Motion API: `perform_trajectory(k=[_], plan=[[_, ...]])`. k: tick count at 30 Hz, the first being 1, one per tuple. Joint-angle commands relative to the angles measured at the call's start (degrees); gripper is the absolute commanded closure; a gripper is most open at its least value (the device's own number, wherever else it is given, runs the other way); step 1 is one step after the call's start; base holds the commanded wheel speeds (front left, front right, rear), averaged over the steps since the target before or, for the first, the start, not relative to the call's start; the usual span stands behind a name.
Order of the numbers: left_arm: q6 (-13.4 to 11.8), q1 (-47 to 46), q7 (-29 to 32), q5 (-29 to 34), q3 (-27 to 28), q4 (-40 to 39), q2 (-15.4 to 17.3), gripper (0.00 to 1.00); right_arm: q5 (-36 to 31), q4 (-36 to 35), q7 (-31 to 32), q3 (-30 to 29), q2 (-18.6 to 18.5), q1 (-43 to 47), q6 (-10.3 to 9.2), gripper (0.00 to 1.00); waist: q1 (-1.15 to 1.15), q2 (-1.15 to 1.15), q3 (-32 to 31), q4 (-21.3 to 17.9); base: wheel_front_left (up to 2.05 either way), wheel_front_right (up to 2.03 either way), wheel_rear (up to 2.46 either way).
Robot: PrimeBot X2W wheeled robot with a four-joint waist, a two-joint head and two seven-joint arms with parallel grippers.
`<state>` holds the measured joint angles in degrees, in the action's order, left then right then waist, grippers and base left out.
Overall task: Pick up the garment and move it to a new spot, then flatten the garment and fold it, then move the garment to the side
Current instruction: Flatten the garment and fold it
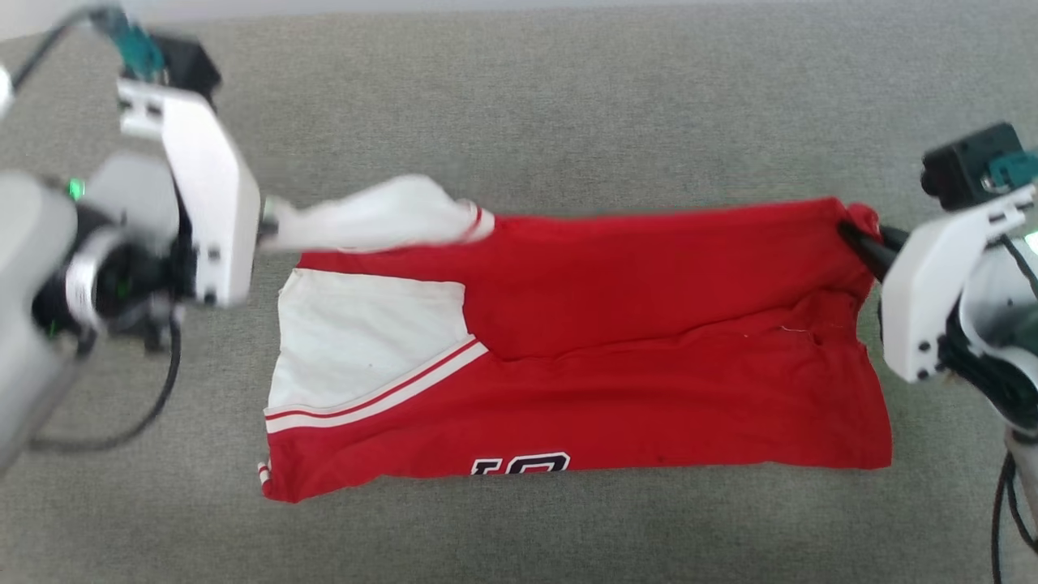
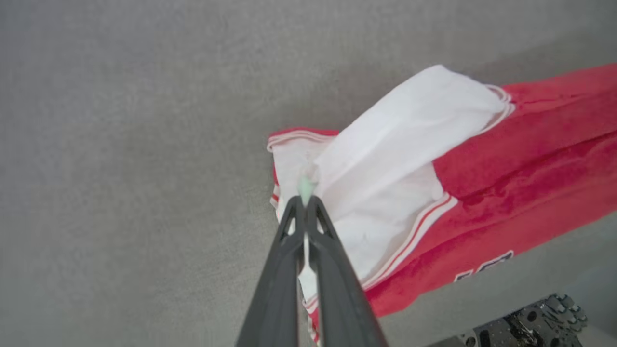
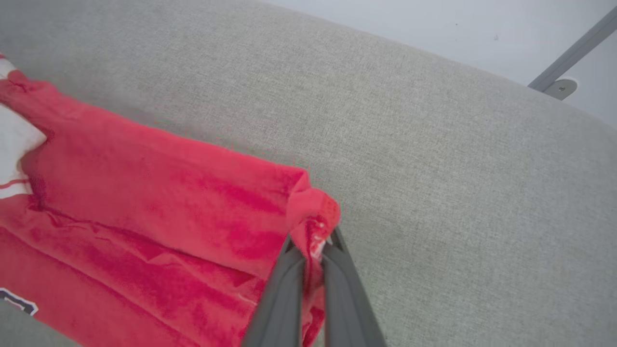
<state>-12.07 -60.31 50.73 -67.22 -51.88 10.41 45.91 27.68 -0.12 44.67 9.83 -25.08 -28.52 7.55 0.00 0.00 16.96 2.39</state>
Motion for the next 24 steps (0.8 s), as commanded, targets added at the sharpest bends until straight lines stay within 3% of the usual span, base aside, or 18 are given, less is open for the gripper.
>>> perform_trajectory(k=[1, 7, 10, 14, 15, 16, 17, 18, 19, 20, 21, 22, 23, 24], plan=[[-2.8, 2.6, 1.1, -0.1, -0.4, -4.8, 2.5, 1.0, 0.0, -1.9, 0.6, -0.9, -0.2, 2.1, -0.13, 1.0, 0.0, 0.0, 0.0, 0.3, 0.0, 0.0, 0.0], [-10.4, 10.3, 2.6, -1.9, -1.2, -19.0, 8.6, 1.0, 1.1, -6.9, 3.2, -2.5, -0.5, 8.9, -0.13, 1.0, 0.0, 0.0, 0.3, 0.6, 0.0, 0.0, 0.0], [-11.6, 14.0, 1.4, -2.8, -1.9, -20.9, 9.0, 1.0, 1.2, -6.4, 3.7, -3.2, -0.1, 11.5, -0.13, 1.0, 0.0, 0.0, 0.6, 0.7, 0.0, 0.0, 0.0], [-10.9, 17.6, -1.1, -4.2, -2.7, -17.4, 6.8, 1.0, 1.1, -3.6, 4.0, -2.4, 1.0, 12.4, -0.13, 1.0, 0.0, 0.0, 0.9, 0.6, 0.0, 0.0, 0.0], [-10.5, 18.3, -1.7, -4.5, -2.8, -16.0, 6.2, 1.0, 1.2, -2.8, 3.8, -1.9, 1.4, 12.1, -0.13, 0.82, 0.0, 0.0, 1.0, 0.5, 0.0, 0.0, 0.0], [-10.0, 18.8, -2.5, -4.6, -2.8, -14.2, 5.5, 1.0, 1.0, -2.1, 3.3, -1.3, 1.3, 11.5, -0.11, 0.37, 0.0, 0.0, 1.0, 0.4, 0.0, 0.0, 0.0], [-9.6, 19.0, -3.2, -4.6, -2.8, -12.7, 5.1, 1.0, 0.9, -1.6, 3.0, -0.9, 1.4, 11.0, -0.11, 0.0, 0.0, 0.0, 1.0, 0.3, 0.0, 0.0, 0.0], [-9.0, 19.3, -3.9, -4.5, -2.8, -11.4, 4.4, 0.95, 0.9, -1.0, 2.7, -0.3, 1.3, 10.7, -0.1, 0.0, 0.0, 0.0, 1.0, 0.2, 0.0, 0.0, 0.0], [-8.5, 19.4, -5.0, -4.4, -2.5, -10.1, 3.8, 0.55, 1.1, -0.5, 2.5, 0.2, 1.4, 10.5, -0.1, 0.0, 0.0, 0.0, 1.0, 0.2, 0.0, 0.0, 0.0], [-8.1, 19.5, -6.1, -4.3, -2.2, -9.1, 3.4, 0.26, 1.5, -0.5, 2.2, 0.6, 1.5, 10.2, -0.1, 0.0, 0.0, 0.0, 0.9, 0.2, 0.0, 0.0, 0.0], [-7.7, 19.6, -7.2, -4.2, -1.9, -8.1, 3.1, 0.11, 1.5, -0.6, 1.9, 0.8, 1.3, 10.1, -0.1, 0.0, 0.0, 0.0, 0.7, 0.1, 0.0, 0.0, 0.0], [-7.7, 19.6, -7.2, -4.2, -1.9, -8.1, 3.1, 0.11, 1.5, -0.6, 1.9, 0.8, 1.3, 10.1, -0.1, 0.0, 0.0, 0.0, 0.7, 0.1, 0.0, 0.0, 0.0], [-7.4, 19.9, -8.2, -4.3, -1.5, -7.2, 2.9, 0.0, 1.7, -0.7, 1.8, 1.1, 0.9, 10.2, -0.1, 0.0, 0.0, 0.0, 0.4, 0.0, 0.0, 0.0, 0.0], [-7.2, 20.1, -9.3, -4.1, -1.2, -6.7, 2.9, 0.0, 2.2, -1.1, 1.8, 1.5, 0.8, 10.3, -0.1, 0.0, 0.0, 0.0, 0.1, -0.1, 0.0, 0.0, 0.0]])
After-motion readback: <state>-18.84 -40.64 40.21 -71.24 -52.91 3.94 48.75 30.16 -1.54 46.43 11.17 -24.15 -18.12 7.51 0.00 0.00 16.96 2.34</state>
